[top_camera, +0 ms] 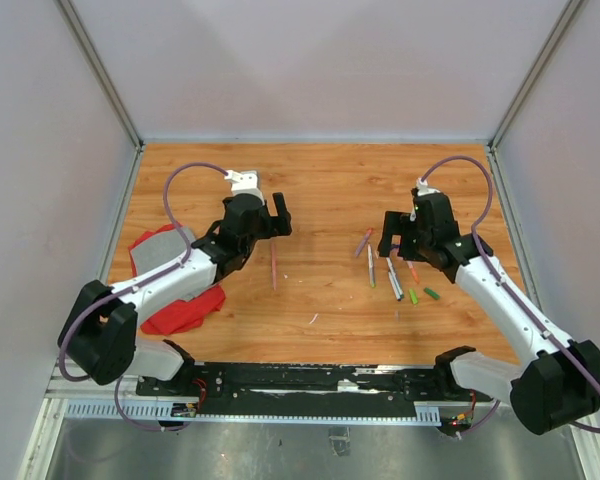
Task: Insert the pens into the pen caps
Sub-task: Pick up the pen from the center of the board, then pick up the pen cap from the center of the board.
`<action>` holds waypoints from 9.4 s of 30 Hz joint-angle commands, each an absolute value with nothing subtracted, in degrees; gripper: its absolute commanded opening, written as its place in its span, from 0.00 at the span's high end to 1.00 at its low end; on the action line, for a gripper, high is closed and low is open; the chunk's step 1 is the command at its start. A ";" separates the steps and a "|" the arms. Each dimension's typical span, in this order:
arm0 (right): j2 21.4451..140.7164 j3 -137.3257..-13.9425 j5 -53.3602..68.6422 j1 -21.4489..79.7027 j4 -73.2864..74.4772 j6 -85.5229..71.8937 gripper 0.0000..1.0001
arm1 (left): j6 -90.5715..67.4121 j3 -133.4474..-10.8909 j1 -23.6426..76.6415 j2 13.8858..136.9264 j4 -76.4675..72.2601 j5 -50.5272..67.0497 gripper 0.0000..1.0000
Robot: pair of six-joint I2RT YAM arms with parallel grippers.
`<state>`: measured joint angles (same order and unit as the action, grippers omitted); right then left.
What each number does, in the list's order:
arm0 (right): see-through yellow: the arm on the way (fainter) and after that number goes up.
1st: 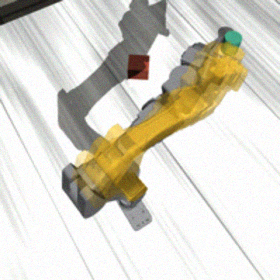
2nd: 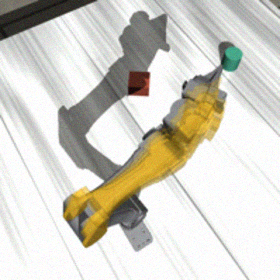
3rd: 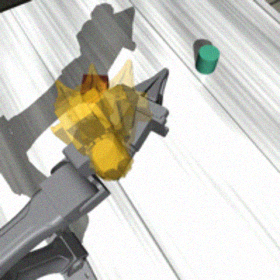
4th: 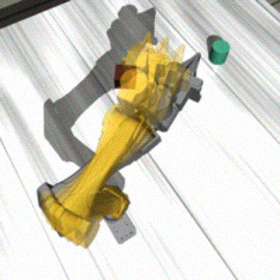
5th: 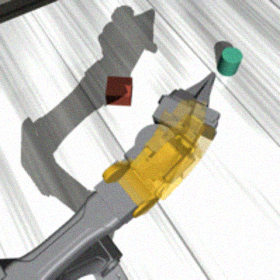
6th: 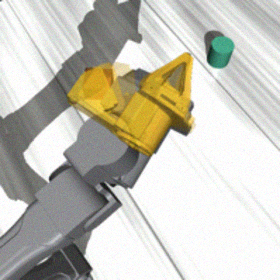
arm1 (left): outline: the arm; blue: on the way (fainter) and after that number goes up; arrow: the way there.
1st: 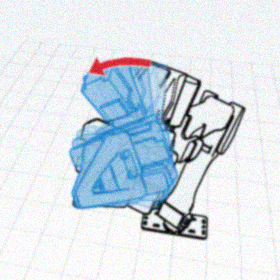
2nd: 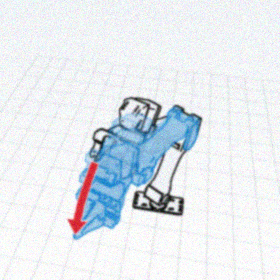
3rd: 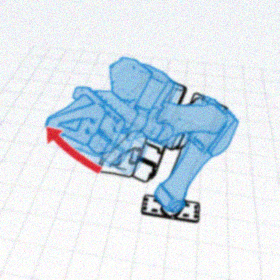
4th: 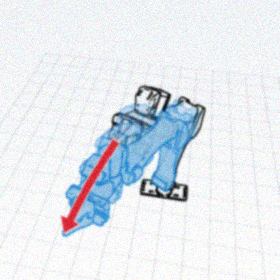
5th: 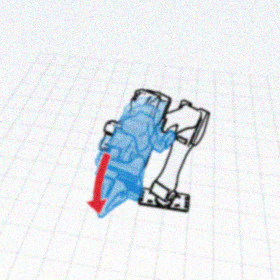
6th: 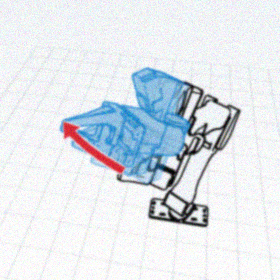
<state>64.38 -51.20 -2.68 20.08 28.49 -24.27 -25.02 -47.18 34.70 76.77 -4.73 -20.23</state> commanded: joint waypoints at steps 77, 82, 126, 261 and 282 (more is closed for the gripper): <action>95.10 -65.33 9.60 20.32 32.49 -21.33 0.54 | -20.80 -44.30 41.31 88.83 -24.36 -21.46 0.00; 98.81 -67.26 6.32 21.53 33.61 -21.67 0.56 | -21.09 -44.51 41.31 89.09 -24.02 -21.30 0.00; 91.12 -59.13 4.50 23.57 26.18 -23.40 0.99 | -21.16 -42.45 41.69 87.16 -25.64 -18.33 0.00; 78.93 -40.76 1.55 8.13 34.49 -23.93 0.61 | -21.34 -40.80 43.16 90.23 -36.91 4.71 1.00; 81.82 -40.61 -2.29 7.95 33.39 -24.11 0.76 | -21.13 -40.79 43.15 90.31 -36.65 4.11 0.99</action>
